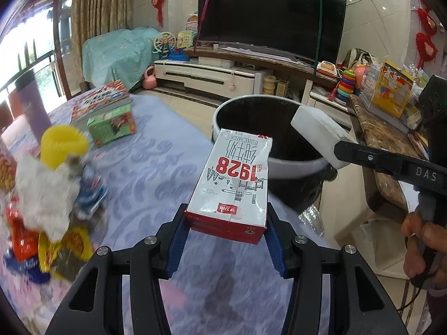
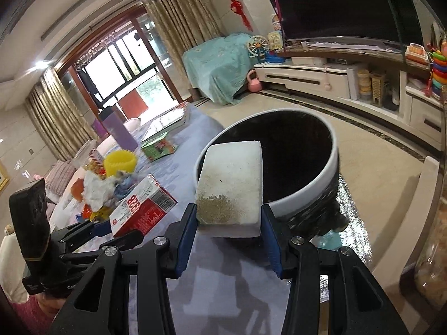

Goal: Collect trash
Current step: 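Carry both items over the white bin and open both tools to drop them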

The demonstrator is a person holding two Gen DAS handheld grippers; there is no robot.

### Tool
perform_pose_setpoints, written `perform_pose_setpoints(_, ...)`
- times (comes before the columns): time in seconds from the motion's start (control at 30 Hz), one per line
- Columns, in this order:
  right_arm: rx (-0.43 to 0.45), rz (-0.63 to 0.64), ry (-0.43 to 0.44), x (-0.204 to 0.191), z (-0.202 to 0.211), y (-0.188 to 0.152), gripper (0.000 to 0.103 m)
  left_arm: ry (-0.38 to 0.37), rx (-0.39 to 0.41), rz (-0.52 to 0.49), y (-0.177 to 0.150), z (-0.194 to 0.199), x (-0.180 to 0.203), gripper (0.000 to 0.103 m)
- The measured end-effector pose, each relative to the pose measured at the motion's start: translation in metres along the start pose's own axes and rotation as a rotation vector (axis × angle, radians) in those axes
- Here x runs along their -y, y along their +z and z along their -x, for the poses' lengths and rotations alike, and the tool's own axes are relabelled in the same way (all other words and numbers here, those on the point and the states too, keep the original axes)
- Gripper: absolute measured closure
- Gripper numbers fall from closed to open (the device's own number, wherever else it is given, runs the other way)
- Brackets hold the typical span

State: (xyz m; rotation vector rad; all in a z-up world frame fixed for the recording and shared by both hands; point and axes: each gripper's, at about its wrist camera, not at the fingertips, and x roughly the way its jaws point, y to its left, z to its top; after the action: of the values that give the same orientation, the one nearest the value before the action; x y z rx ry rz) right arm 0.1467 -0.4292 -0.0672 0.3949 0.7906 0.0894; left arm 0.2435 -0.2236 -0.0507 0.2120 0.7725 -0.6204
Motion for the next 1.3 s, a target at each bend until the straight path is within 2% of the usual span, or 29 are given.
perform_pose_setpoints(0.27, -0.008, 0.008, -0.041, 0.020, -0.011, 0.026, 0.057, 0.004, 0.010, -0.036, 0.036, -0.030, 0.017, 0.053)
perform_pose_setpoints(0.77, -0.049, 0.029, -0.070, 0.043, -0.025, 0.053, 0.057, -0.018, -0.054, -0.024, 0.077, -0.087, 0.021, 0.053)
perform_pose_setpoints(1.2, -0.076, 0.050, -0.086, 0.048, -0.038, 0.063, 0.053, -0.036, -0.041, -0.012, 0.083, -0.094, 0.024, 0.053)
perform_pose_setpoints(1.23, -0.076, 0.052, -0.088, 0.047, -0.039, 0.064, 0.052, -0.040, -0.042, -0.009, 0.082, -0.093, 0.023, 0.052)
perform_pose_setpoints(1.3, -0.082, 0.051, -0.089, 0.047, -0.040, 0.064, 0.049, -0.042, -0.044, 0.005, 0.081, -0.090, 0.019, 0.043)
